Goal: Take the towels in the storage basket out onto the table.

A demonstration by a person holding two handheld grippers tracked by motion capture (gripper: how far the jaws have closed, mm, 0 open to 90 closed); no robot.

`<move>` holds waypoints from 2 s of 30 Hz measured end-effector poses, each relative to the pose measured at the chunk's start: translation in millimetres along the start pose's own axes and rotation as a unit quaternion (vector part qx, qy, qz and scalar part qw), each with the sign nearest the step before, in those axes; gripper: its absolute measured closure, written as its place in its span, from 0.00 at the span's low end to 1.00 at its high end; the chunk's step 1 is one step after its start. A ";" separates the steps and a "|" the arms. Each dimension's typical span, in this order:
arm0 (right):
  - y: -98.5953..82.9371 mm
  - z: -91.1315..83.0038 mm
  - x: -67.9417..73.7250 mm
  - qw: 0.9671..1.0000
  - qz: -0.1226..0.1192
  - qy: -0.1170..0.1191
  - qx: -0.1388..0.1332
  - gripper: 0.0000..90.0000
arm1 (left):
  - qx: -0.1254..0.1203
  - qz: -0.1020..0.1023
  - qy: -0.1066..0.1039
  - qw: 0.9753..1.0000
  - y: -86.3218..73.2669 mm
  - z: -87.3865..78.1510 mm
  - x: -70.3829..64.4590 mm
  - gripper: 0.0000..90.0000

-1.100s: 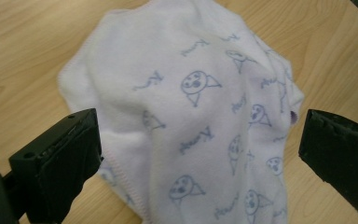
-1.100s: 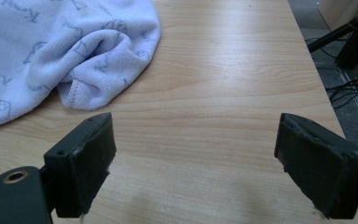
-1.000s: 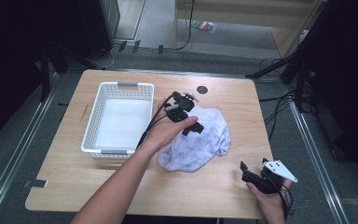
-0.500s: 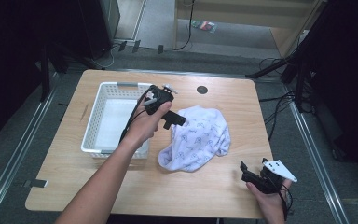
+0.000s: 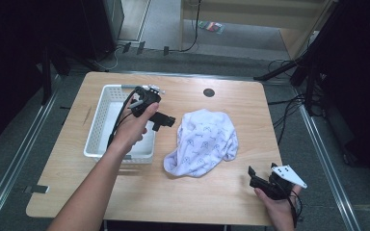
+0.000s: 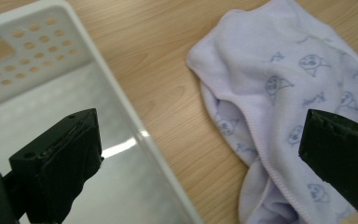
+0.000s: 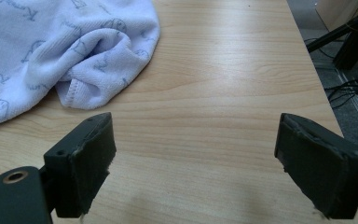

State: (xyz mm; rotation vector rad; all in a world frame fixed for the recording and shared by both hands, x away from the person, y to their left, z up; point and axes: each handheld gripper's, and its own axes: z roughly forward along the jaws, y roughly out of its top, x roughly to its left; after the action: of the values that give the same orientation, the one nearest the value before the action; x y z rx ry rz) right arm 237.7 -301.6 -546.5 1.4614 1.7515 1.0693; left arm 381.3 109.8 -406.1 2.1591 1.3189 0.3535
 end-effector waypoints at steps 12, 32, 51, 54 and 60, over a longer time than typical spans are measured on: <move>0.0 -0.1 -0.1 1.000 0.000 -0.001 0.000 0.13 | -0.015 -0.033 0.019 0.999 -20.6 -21.8 35.8 0.00; 0.1 0.3 -0.1 1.000 0.003 -0.005 0.001 0.13 | -0.027 -0.071 0.061 0.995 -70.5 -49.3 87.3 0.00; 0.3 0.8 0.3 1.000 0.002 -0.010 0.005 0.14 | -0.040 -0.112 0.098 0.988 -136.2 -74.3 127.5 0.00; 0.3 0.9 0.4 1.000 0.002 -0.011 0.005 0.14 | -0.041 -0.110 0.114 0.987 -149.4 -74.9 128.2 0.00; 0.3 0.8 0.2 1.000 0.003 -0.011 0.005 0.14 | -0.073 -0.123 0.122 0.982 -177.6 -82.0 132.9 0.00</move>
State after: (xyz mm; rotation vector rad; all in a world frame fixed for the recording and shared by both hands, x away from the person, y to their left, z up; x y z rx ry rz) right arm 238.5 -301.3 -546.6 1.4800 1.7399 1.0470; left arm 275.2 315.0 -456.7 1.8511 1.6210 0.6088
